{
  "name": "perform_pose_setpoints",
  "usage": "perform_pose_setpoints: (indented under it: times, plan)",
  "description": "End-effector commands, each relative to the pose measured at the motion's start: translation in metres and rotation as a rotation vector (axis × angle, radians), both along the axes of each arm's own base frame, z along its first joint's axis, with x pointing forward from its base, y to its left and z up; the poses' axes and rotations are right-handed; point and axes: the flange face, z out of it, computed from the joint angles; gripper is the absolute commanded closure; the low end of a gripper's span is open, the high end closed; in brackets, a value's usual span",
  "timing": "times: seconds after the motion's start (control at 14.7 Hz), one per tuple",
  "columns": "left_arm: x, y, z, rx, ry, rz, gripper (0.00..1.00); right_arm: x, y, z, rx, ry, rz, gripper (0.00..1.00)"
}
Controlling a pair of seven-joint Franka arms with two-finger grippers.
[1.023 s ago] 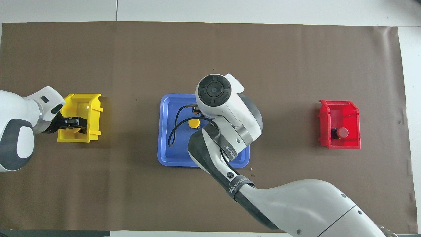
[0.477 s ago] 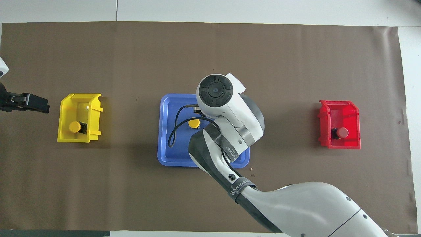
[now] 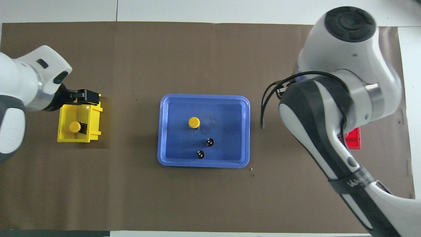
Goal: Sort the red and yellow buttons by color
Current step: 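Carry the red button into the red bin and open the right gripper, then reach the left gripper to the remaining yellow button and grasp it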
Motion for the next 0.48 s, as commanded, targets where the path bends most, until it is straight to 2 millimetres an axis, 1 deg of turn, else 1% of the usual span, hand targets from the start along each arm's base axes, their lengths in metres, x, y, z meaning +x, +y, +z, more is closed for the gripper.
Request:
perform_pose_setpoints:
  times: [0.0, 0.14, 0.2, 0.34, 0.41]
  plan:
    - [-0.011, -0.091, -0.055, -0.003, -0.005, 0.046, 0.00, -0.026, -0.062, -0.038, 0.027, -0.005, 0.019, 0.86]
    - [-0.022, -0.142, -0.090, -0.026, -0.019, 0.101, 0.00, -0.032, -0.103, -0.063, 0.042, -0.081, 0.118, 0.86]
    - [-0.031, -0.168, -0.106, -0.034, -0.020, 0.111, 0.00, -0.036, -0.119, -0.070, 0.042, -0.099, 0.145, 0.86]
    - [-0.045, -0.198, -0.126, -0.036, -0.018, 0.123, 0.00, -0.037, -0.124, -0.073, 0.040, -0.103, 0.188, 0.86]
    - [-0.047, -0.210, -0.139, -0.033, -0.015, 0.128, 0.00, -0.037, -0.126, -0.076, 0.038, -0.101, 0.202, 0.86]
